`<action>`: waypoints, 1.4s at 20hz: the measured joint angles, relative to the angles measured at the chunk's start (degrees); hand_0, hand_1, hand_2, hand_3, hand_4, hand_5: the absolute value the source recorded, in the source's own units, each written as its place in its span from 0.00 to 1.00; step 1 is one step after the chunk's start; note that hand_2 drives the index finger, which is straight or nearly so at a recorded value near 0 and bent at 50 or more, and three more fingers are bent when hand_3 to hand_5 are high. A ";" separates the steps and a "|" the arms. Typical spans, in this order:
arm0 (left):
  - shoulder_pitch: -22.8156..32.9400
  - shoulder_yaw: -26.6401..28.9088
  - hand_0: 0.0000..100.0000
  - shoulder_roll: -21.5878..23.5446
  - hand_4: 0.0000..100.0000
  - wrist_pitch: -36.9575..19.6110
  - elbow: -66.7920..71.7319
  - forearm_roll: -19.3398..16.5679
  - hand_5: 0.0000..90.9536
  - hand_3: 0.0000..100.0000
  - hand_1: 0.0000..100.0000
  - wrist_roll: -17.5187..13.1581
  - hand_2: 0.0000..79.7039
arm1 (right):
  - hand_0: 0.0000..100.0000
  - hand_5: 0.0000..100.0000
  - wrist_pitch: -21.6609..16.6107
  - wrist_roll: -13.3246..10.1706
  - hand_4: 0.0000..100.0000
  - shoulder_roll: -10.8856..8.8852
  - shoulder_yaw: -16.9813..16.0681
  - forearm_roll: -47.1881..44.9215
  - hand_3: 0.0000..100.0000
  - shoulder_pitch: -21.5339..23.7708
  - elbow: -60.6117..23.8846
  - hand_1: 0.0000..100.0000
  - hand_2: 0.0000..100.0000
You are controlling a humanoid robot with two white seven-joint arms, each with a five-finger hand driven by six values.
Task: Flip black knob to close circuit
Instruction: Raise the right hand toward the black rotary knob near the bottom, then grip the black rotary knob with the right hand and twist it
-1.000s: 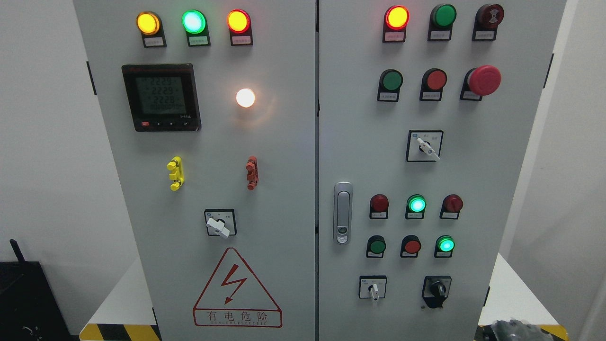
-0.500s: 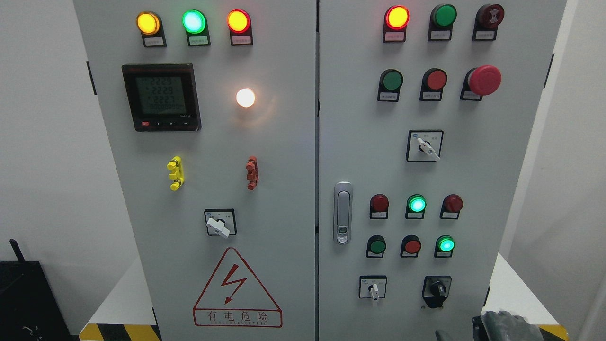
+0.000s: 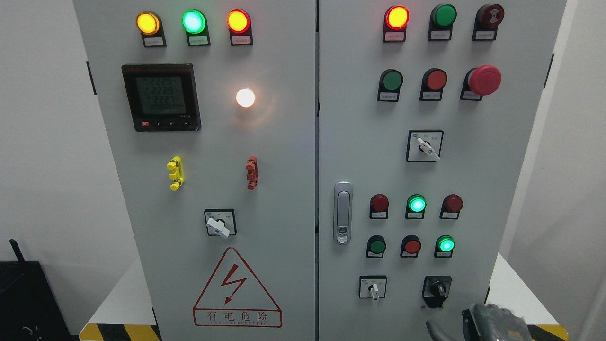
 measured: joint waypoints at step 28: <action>0.01 0.00 0.12 0.00 0.00 0.00 0.01 0.06 0.00 0.00 0.56 0.00 0.00 | 0.00 0.88 3.83 -1.21 0.91 -1.74 0.63 0.13 1.00 -5.87 6.53 0.14 0.94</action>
